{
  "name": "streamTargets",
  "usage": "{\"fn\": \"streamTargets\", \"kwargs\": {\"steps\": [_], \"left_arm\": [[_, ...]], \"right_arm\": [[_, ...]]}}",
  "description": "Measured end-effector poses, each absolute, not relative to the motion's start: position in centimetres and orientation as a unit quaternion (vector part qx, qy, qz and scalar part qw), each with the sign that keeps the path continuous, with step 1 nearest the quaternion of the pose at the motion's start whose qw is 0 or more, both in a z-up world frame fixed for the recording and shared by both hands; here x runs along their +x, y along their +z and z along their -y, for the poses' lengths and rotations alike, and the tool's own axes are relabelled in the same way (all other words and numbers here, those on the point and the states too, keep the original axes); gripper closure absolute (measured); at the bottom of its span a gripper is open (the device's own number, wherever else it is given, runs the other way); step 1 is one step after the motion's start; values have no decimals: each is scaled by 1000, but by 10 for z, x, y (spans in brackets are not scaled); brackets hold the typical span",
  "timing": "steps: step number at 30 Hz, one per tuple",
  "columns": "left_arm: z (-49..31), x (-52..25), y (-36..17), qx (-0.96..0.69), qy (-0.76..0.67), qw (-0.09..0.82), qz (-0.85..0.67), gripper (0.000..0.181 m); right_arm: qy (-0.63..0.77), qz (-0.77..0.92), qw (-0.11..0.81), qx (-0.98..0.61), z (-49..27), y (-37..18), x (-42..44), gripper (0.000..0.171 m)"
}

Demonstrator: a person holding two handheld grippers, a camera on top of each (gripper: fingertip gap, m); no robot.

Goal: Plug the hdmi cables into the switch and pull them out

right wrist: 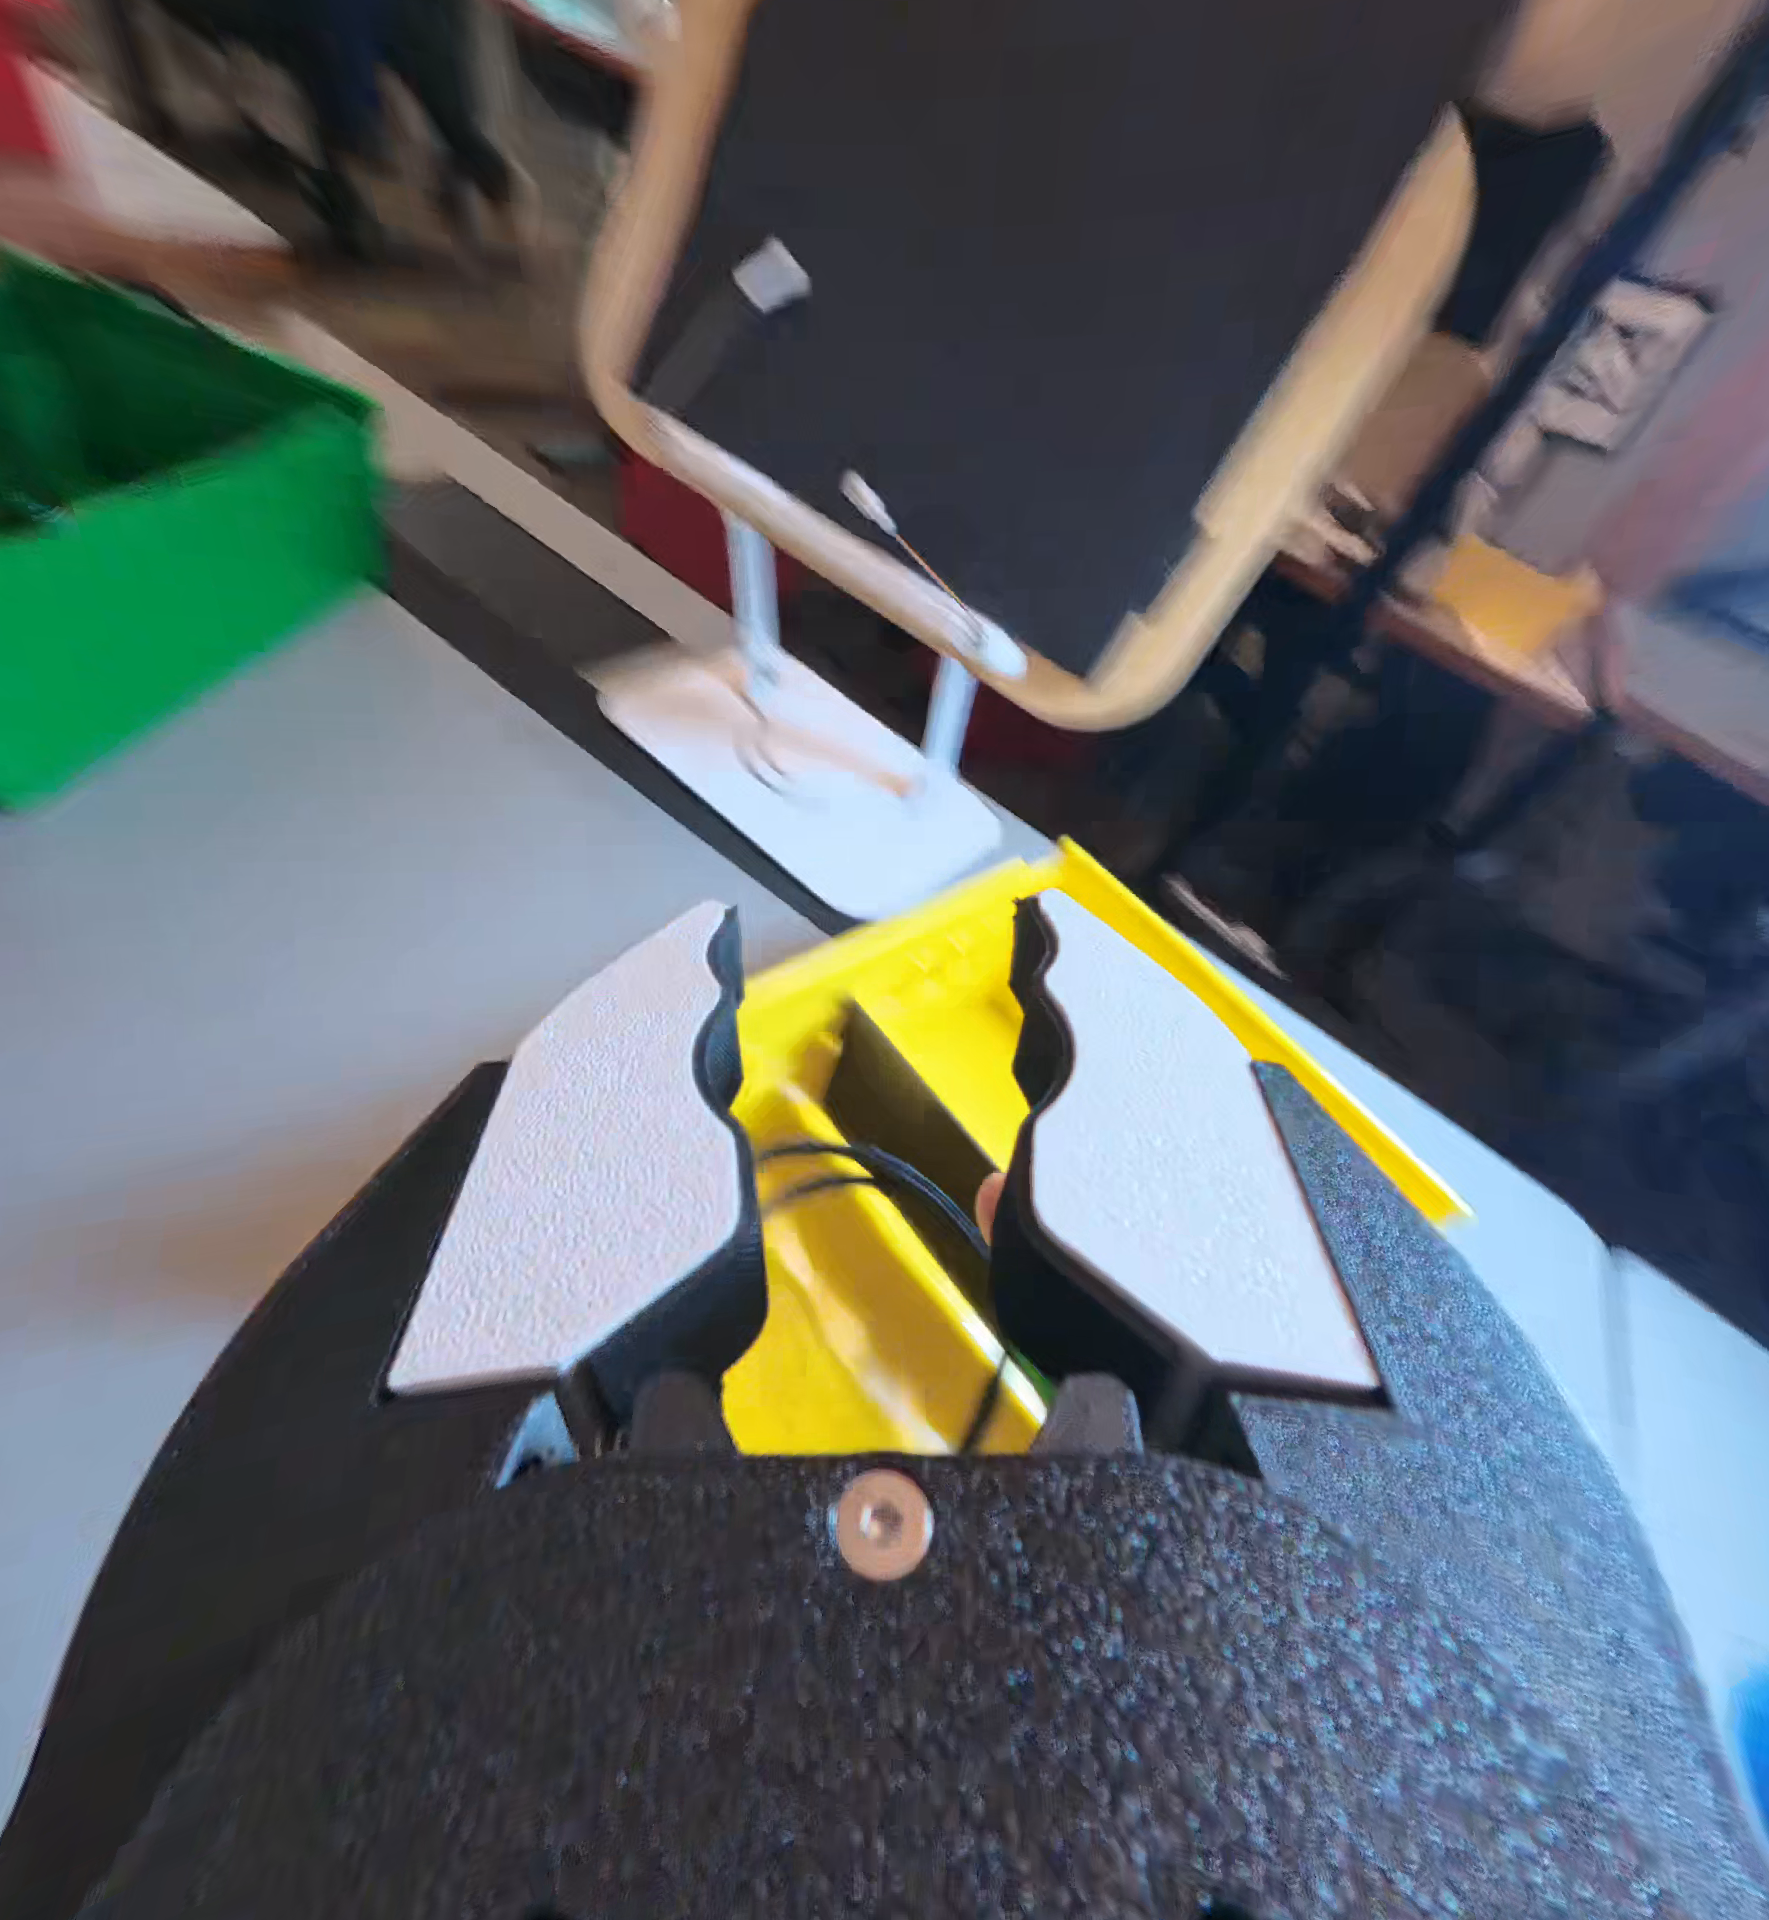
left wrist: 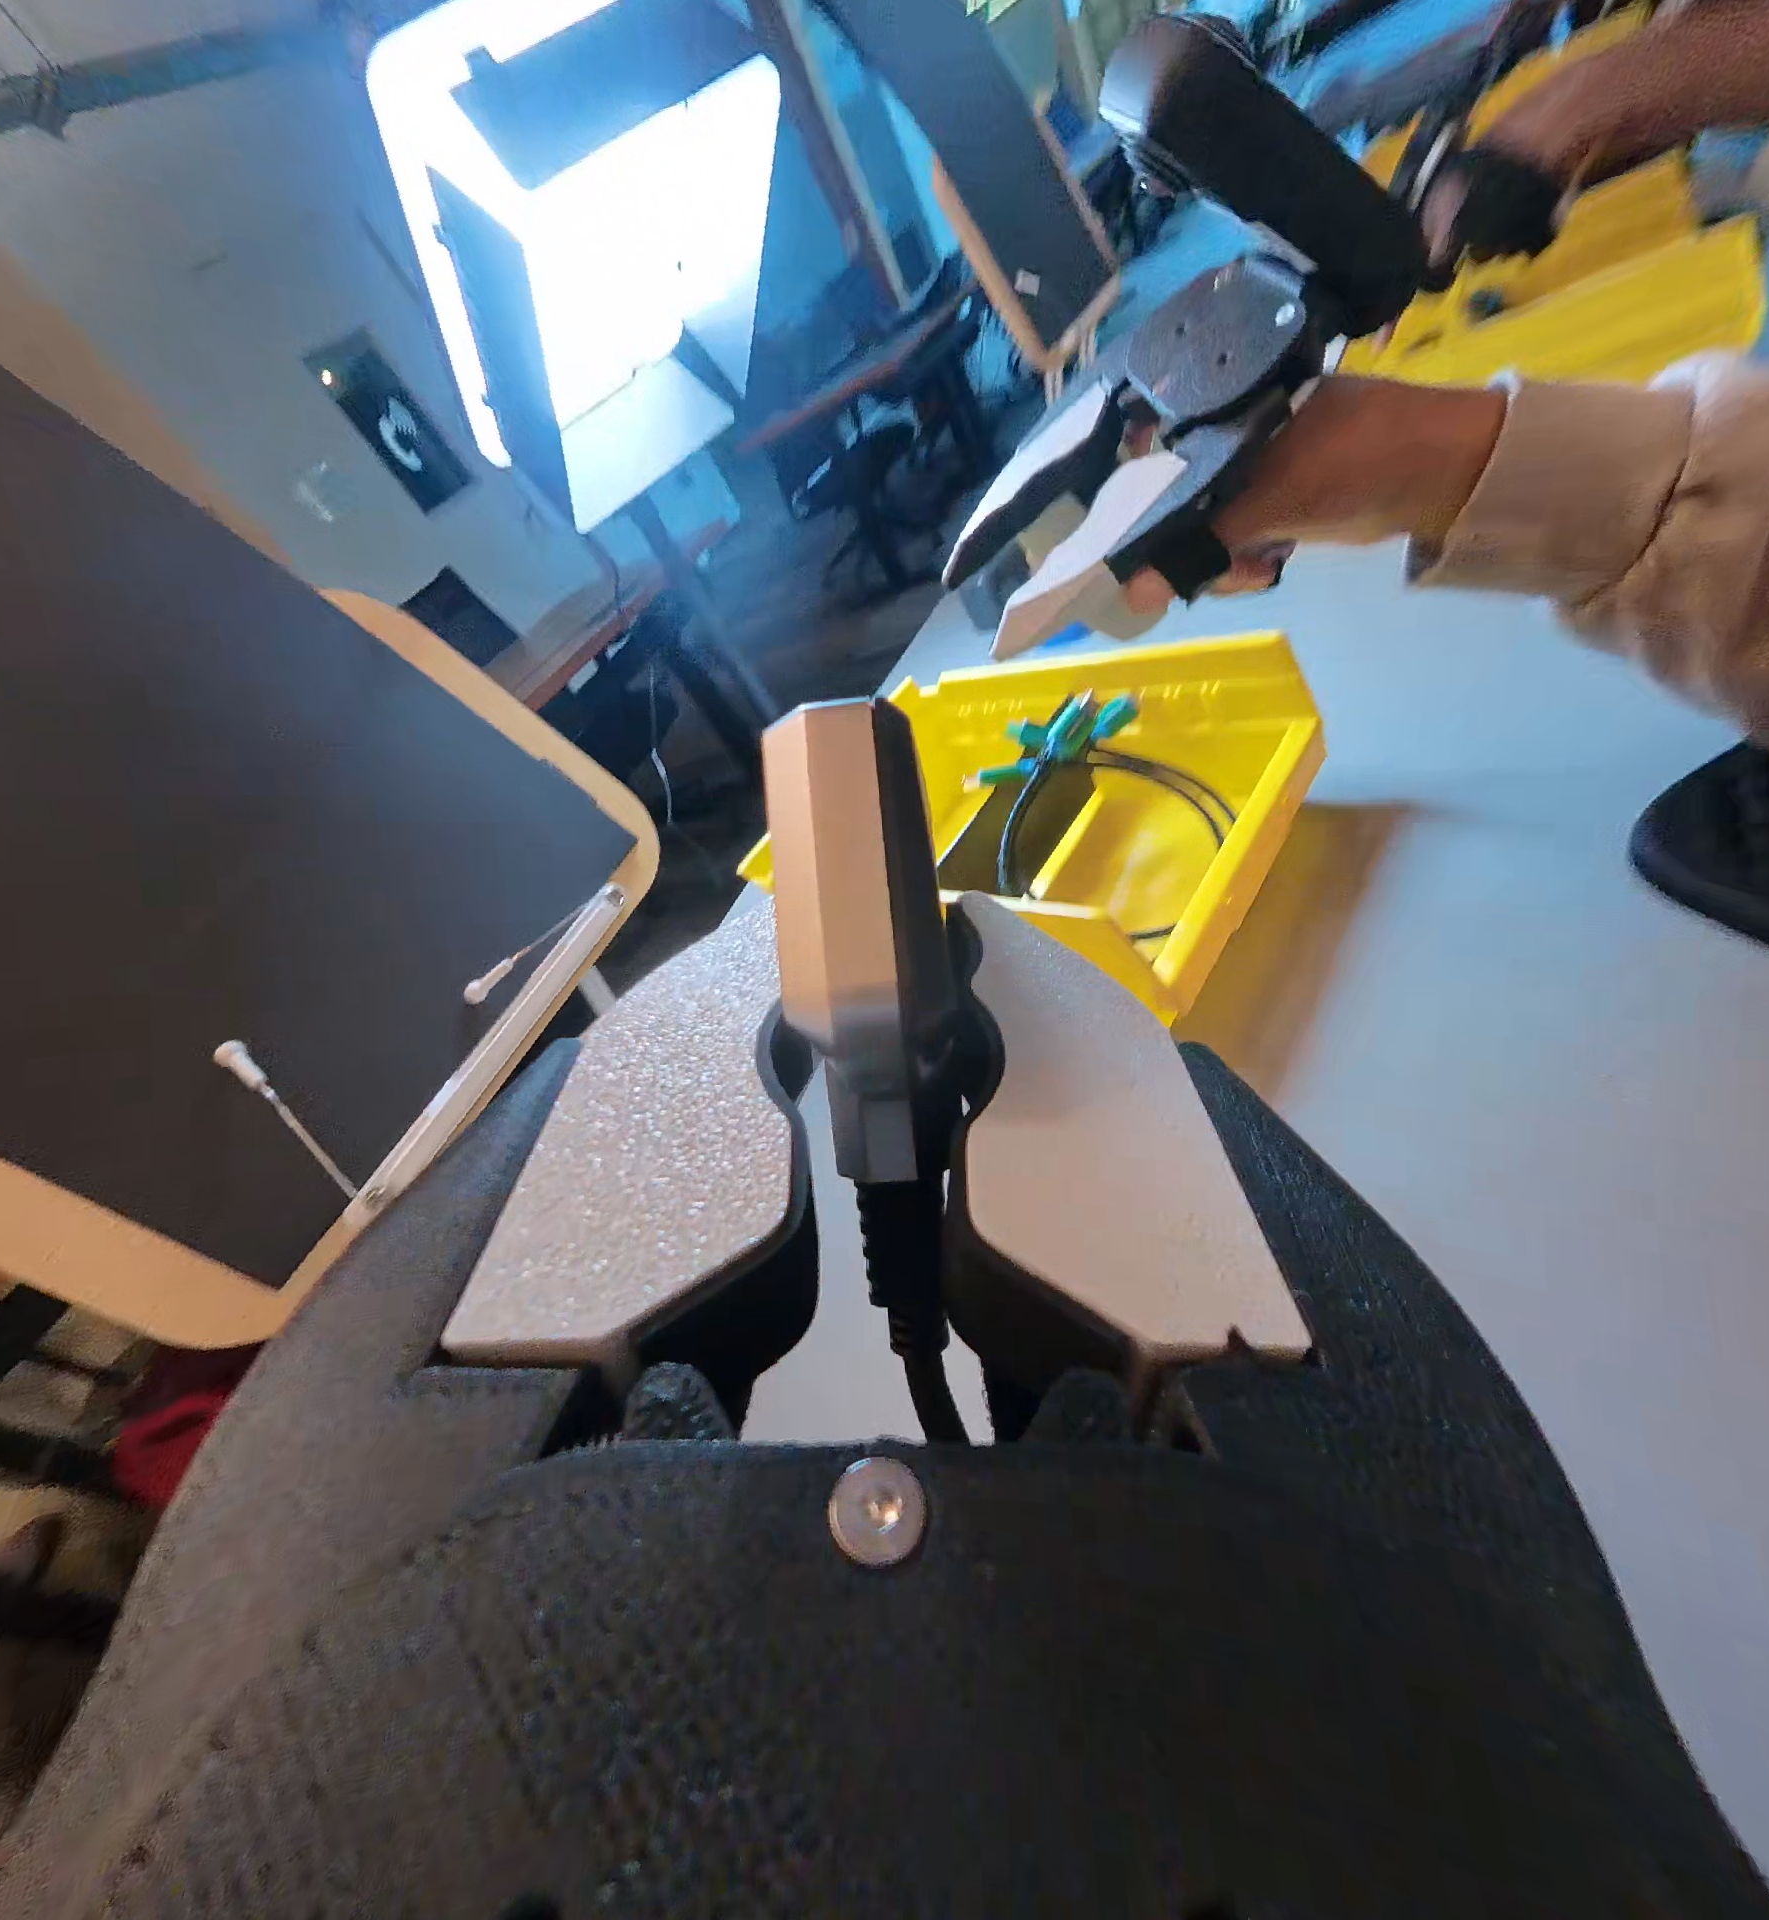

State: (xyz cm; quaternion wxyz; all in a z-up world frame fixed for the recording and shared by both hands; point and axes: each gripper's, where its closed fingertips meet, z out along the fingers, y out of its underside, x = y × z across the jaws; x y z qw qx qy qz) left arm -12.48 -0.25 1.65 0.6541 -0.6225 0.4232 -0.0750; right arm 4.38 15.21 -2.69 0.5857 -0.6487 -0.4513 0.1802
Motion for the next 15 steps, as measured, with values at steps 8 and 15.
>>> {"fn": "streamTargets", "kwargs": {"steps": [8, 15], "left_arm": [[53, -99, 85, -500, -256, 737, -375, 158], [89, -87, 124, -409, -351, 775, -330, 158]], "right_arm": [[404, 580, 523, -477, -9, 7, -41, 123], [492, 666, 377, -415, 85, -50, -102, 111]]}}
